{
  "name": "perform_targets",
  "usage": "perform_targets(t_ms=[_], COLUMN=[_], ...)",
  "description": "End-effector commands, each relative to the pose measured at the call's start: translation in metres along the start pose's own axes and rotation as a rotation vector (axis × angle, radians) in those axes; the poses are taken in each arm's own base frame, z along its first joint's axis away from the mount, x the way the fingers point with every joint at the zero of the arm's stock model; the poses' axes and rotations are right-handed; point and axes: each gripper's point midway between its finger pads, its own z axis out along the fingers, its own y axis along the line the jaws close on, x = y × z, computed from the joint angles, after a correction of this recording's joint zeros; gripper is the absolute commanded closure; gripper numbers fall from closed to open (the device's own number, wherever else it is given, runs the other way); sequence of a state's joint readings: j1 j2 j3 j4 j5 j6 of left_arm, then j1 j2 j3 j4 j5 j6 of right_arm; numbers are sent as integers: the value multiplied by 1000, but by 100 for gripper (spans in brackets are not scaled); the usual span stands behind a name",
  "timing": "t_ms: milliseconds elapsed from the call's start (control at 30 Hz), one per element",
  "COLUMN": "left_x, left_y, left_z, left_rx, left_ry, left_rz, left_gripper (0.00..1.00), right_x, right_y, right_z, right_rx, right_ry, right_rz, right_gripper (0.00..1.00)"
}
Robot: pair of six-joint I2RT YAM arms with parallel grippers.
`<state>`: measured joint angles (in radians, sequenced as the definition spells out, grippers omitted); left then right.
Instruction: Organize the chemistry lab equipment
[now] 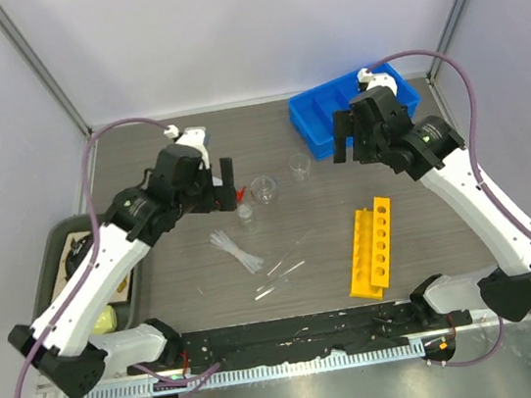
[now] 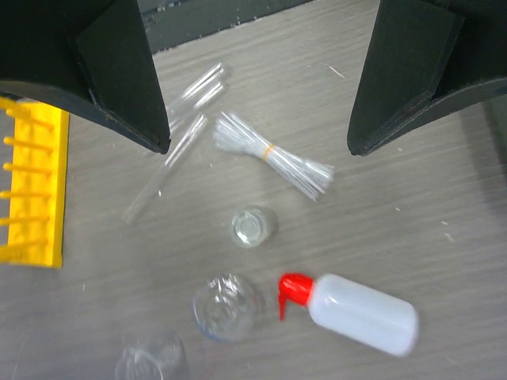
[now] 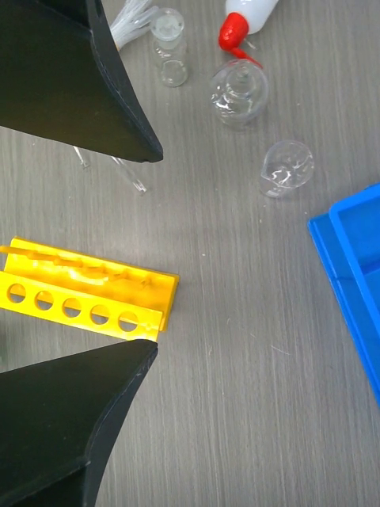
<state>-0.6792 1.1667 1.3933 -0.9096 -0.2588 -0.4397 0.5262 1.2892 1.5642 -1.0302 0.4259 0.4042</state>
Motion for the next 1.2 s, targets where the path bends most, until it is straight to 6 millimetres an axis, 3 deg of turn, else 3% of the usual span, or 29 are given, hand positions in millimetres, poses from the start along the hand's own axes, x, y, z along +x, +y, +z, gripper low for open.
perform_targets(t_ms=[0,67,100,233,267,433,567,733,933,1167], left_x=[33,54,51,69,74,98,117,146,162,177], left_y=[-29,-41,-49,-70,-83,-119,-131,-130,-119,-124], left_z=[24,29,33,41,39,48,66,98,130,149], left_rx=[123,182,213,310,359,393,357,268,170,176], left_ry=[149,188,154,175,183,224,236,273,294,325], left_rz=[-25,-17,-22,17,49,231,341,463,564,586], left_gripper=[0,2,2,4,5,7,9,10,11,12], right_x=[16,22,28,45,52,68,85,100,106,108], right_y=[-5,-10,-14,-21,-19,-19,-19,-23,-25,-26], right_z=[-6,-7,-8,-12,-11,-23,-26,-34,-49,-56], right_rx=[-19,-8,-4,-5,-20,-78,-116,-136,-176,-197], right_ry=[32,38,44,65,84,100,130,148,142,134], right_rz=[-43,-49,-53,-50,-52,-33,-19,-4,18,25], right_gripper=[0,0,0,0,0,0,0,0,0,0])
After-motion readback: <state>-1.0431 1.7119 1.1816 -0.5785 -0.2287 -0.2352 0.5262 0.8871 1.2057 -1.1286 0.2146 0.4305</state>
